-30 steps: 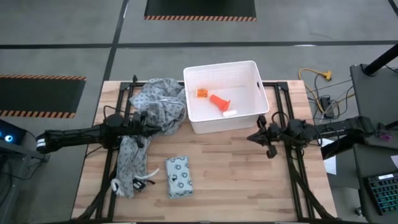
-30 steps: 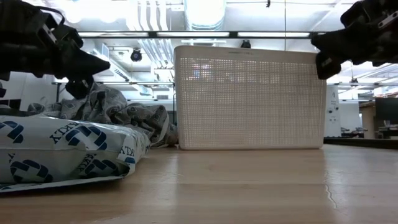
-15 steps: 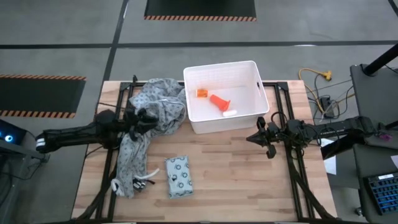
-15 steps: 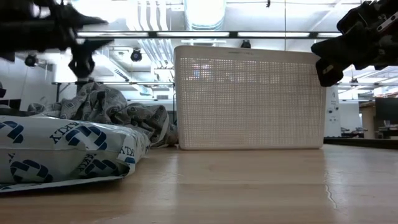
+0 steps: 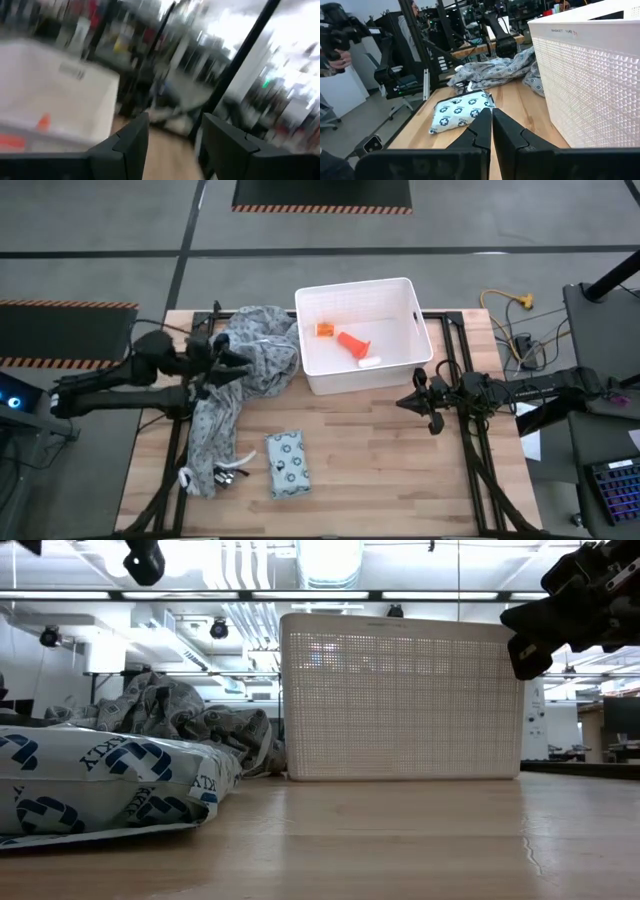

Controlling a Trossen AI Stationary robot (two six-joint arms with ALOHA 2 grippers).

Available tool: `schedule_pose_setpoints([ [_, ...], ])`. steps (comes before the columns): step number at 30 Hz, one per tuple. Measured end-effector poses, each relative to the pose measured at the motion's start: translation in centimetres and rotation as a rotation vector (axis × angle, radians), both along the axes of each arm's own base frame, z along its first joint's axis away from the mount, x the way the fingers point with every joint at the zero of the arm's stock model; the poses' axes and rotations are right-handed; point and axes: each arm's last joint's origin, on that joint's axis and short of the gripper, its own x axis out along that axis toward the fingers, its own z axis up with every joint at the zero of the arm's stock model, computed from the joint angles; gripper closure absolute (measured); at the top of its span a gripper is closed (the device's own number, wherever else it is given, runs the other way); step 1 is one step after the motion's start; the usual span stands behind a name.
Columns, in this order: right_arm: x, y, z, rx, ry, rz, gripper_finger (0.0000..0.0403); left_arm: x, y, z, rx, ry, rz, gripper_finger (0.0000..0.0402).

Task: Pick & place medical supplies in basket/bin
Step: Put the mailer bag into the white bin

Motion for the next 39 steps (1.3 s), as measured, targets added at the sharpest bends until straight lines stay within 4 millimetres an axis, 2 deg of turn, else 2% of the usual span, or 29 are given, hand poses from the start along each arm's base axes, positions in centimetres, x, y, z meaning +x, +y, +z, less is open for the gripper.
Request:
schedule_pose_setpoints([
  [4,0.0,0.0,0.0,0.0,0.0,0.0,0.0394,1.1,0.0,1.4,0.064,0.16,-0.025,0.0236],
  [8,0.0,0.0,0.0,0.0,0.0,0.0,0.0394,2.3,-0.1,3.4,0.087,0.216,-0.091,0.0244],
  [13,0.0,0.0,0.0,0.0,0.0,0.0,0.0394,3.5,-0.4,4.7,0.067,0.354,-0.156,0.0247],
  [16,0.0,0.0,0.0,0.0,0.0,0.0,0.0394,4.0,-0.8,4.8,0.037,0.473,-0.194,0.0247],
  [23,0.0,0.0,0.0,0.0,0.002,0.001,0.0394,6.5,-3.3,6.3,0.087,0.475,-0.359,0.0247],
  [27,0.0,0.0,-0.1,-0.001,0.005,0.001,0.0394,8.3,-4.6,6.0,0.142,0.506,-0.431,0.0245],
  [30,0.0,0.0,-0.1,-0.001,0.005,0.0,0.0394,9.5,-4.8,5.6,0.149,0.532,-0.44,0.0234],
  [34,0.0,0.0,0.0,-0.001,0.005,0.0,0.0394,10.9,-4.9,4.1,0.156,0.59,-0.469,0.0195],
  [39,0.0,0.0,-0.1,-0.001,0.006,0.001,0.0394,12.2,-5.6,1.5,0.117,0.674,-0.586,0.0137],
])
